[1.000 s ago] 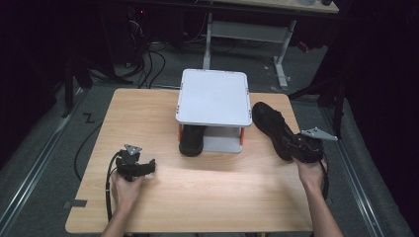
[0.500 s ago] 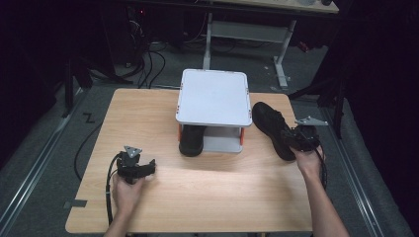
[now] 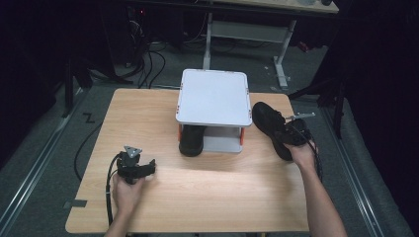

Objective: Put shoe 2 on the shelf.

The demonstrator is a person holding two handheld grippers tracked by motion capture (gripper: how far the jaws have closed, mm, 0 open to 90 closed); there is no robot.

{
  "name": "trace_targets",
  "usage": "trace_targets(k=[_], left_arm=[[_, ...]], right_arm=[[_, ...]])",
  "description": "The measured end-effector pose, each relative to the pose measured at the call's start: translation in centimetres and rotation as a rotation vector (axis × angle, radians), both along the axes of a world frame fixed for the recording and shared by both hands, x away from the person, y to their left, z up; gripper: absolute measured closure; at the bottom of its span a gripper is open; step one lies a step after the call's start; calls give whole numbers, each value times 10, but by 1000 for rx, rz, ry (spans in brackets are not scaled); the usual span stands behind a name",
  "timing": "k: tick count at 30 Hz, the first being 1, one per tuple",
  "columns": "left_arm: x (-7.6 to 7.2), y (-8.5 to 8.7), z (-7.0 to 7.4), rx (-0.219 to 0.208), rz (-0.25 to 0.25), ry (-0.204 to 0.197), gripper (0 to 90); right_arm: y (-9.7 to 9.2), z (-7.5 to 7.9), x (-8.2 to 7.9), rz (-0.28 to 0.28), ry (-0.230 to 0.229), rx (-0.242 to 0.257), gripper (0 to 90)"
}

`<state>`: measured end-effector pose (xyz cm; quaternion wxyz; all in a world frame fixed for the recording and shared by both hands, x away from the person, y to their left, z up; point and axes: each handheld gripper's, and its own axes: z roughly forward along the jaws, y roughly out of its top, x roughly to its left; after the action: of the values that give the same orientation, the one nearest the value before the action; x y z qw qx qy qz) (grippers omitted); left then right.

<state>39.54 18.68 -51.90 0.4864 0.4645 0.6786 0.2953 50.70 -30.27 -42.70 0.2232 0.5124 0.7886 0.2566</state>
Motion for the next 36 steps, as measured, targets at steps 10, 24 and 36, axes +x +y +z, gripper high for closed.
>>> trace_targets(k=[10,24,36], left_arm=[[-2,-1,0,2,-8,1,188],[-3,-1,1,1,-11,-10,241],[-3,-1,0,3,-7,-2,213]], right_arm=[[3,-9,8,-24,45,16,646],[5,-11,5,-5,31,-6,830],[4,-8,-7,19,10,-13,835]])
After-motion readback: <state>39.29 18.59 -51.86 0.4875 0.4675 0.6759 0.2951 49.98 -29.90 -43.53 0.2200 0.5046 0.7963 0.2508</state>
